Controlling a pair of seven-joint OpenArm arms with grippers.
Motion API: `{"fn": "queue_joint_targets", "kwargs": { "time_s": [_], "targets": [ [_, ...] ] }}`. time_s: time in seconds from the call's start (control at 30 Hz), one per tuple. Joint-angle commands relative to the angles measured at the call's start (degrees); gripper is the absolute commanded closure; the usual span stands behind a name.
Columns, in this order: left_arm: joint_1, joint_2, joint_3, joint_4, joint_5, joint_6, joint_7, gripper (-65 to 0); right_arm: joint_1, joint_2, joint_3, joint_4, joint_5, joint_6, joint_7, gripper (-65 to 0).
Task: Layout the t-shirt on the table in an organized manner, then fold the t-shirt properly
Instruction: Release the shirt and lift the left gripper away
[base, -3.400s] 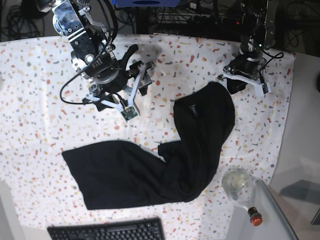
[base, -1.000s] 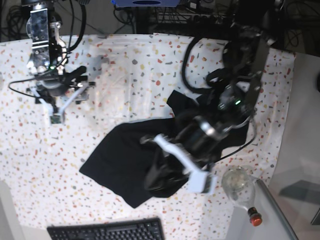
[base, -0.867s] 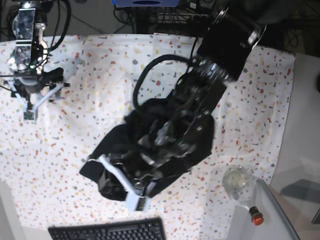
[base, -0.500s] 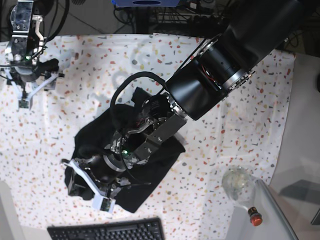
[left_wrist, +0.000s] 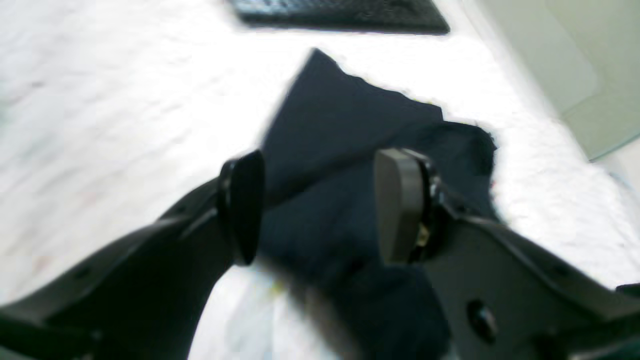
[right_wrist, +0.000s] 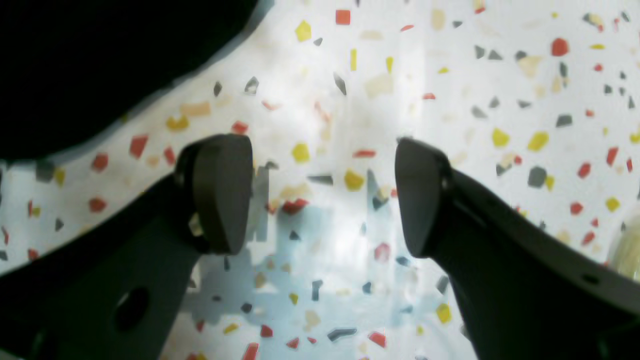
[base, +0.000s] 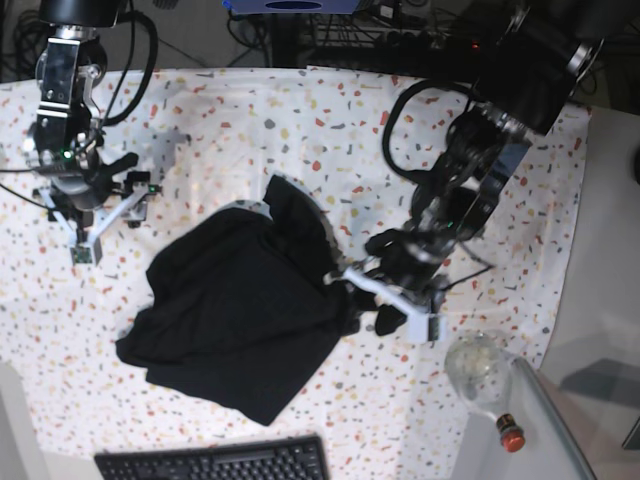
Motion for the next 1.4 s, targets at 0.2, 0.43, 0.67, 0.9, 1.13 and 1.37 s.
{"fn": "queue_joint_targets", "kwargs": {
  "time_s": [0.2,0.43,0.67,0.9,1.13,1.37],
  "targets": [
    [23.7,-7.5,-18.7,5.2,0.1,-1.8,-1.4,-39.0,9.3,-0.2,0.4,-9.7,0.9,7.5,1.1,-41.9],
    [36.2,-6.1,-29.9,4.9,0.1,-13.8,-1.4,-53.6,15.4,0.3,0.0,-15.6,8.0,7.6,1.1,-41.9],
    [37.6,-0.9,-31.9,5.2,0.1,-18.1,-1.0,-47.2,22.5,0.3,0.3,-30.0,8.0,7.6,4.4,-41.9],
    [35.6,1.4,-29.0,5.5,0.2,-18.0,-0.9,-46.9,21.3,-0.1,0.1,-31.3,8.1,7.7,4.9,-9.6],
    [29.2,0.7,-17.0,5.5,2.7,-16.8,-0.9,-41.0,10.4,-0.7,0.1,-14.1,8.2,7.7,1.3,0.0],
    [21.9,4.3,-2.1,12.5,24.1,0.3,-0.9,-41.3,5.0,-1.3,0.0,-5.2,8.1,7.7,1.1,0.0]
  ]
}}
